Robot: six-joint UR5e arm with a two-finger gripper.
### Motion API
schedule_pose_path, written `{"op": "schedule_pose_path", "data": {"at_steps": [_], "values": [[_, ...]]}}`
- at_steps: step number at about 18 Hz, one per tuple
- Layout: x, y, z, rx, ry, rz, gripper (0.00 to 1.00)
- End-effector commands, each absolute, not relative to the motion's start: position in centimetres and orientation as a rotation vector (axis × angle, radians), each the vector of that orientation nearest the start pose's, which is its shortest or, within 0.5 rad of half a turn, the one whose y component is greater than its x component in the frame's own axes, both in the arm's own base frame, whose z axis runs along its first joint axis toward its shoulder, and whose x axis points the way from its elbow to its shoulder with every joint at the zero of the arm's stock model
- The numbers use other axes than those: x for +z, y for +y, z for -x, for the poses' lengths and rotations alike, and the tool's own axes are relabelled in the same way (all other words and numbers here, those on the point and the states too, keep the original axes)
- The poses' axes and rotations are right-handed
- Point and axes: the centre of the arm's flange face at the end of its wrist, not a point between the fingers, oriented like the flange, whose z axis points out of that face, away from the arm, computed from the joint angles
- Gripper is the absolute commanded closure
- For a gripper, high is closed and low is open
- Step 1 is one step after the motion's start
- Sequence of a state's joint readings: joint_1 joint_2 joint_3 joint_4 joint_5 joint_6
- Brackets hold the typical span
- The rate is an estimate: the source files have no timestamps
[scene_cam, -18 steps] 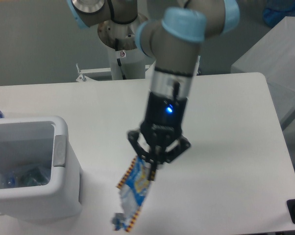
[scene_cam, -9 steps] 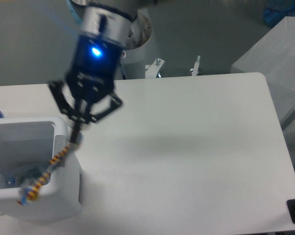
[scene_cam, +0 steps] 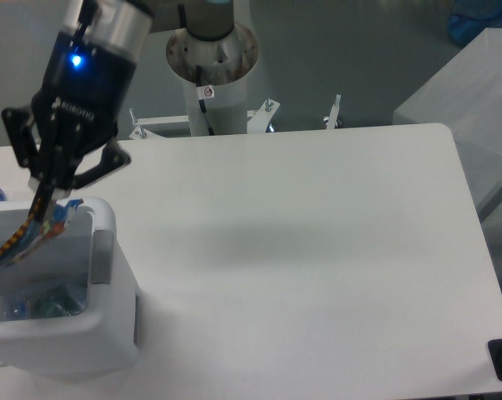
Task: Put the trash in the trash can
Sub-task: 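Lift the wrapper and carry it over the trash bin, then lower the wrapper into the bin, open the gripper and rise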
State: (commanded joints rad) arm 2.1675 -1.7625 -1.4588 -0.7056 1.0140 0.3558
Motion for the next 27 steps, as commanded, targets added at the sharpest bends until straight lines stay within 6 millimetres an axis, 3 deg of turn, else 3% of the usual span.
{"op": "schedule_pose_path", "data": {"at_steps": [10, 11, 12, 13, 14, 16, 18, 19, 21, 24, 27], "values": [[53.5, 60.8, 16.4, -0.18, 0.033, 2.257, 0.92], [53.4, 60.9, 16.5, -0.179, 0.032, 2.259, 0.86], [53.4, 60.9, 16.5, -0.179, 0.035, 2.257, 0.6], [53.5, 61.0, 16.5, -0.17, 0.047, 2.255, 0.24], [53.4, 60.9, 16.5, -0.162, 0.068, 2.257, 0.04], [53.4, 60.7, 16.7, -0.129, 0.073, 2.266, 0.0], [53.0, 60.5, 18.1, -0.033, 0.026, 2.305, 0.0], [53.3, 60.0, 19.8, 0.037, -0.016, 2.32, 0.0], [53.4, 58.2, 25.0, 0.171, -0.086, 2.343, 0.0], [51.4, 55.9, 29.3, 0.328, -0.098, 2.425, 0.0], [49.6, 54.8, 31.3, 0.511, -0.078, 2.537, 0.0]]}}
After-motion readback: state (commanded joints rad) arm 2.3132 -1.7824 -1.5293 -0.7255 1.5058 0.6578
